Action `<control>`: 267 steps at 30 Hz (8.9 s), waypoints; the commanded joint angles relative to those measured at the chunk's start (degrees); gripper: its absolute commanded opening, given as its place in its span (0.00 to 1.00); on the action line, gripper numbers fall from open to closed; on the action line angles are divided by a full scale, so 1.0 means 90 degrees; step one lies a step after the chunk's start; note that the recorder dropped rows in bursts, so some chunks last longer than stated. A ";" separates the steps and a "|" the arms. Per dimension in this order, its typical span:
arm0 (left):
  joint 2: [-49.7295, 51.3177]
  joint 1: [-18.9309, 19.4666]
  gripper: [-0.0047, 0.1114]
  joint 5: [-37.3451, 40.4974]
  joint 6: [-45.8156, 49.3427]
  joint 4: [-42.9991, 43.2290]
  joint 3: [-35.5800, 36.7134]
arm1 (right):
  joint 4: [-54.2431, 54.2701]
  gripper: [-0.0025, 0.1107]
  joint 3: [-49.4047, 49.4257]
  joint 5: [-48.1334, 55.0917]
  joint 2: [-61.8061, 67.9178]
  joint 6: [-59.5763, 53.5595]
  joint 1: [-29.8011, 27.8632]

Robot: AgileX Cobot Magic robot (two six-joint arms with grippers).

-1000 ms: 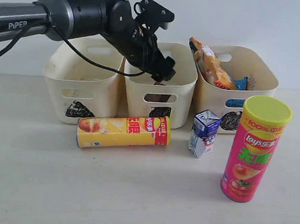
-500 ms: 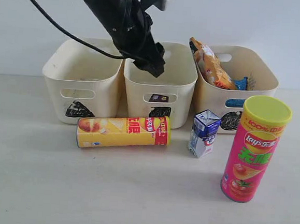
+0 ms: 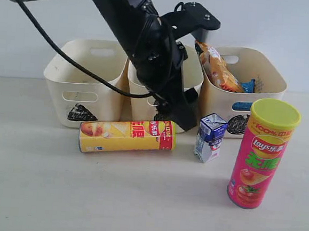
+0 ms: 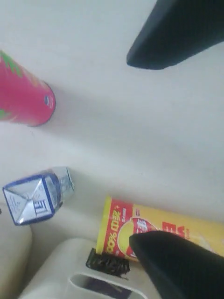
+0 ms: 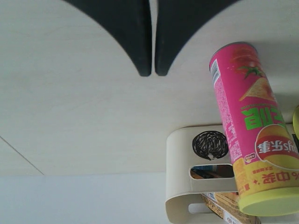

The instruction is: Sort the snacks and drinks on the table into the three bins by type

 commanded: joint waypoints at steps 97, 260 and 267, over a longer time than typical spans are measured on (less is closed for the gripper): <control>0.2667 -0.0267 0.59 -0.4942 0.0452 -0.0967 0.0020 | -0.0022 0.02 0.0028 -0.0043 -0.0035 0.0000 0.0010; -0.5110 0.1061 0.08 -0.3148 -0.4026 0.1379 0.5212 | -0.0022 0.02 0.0028 -0.0043 -0.0035 0.0000 0.0010; -0.6147 0.1061 0.08 -0.4519 -0.4053 0.1251 0.6380 | -0.0022 0.02 0.0028 -0.0043 -0.0035 0.0000 0.0010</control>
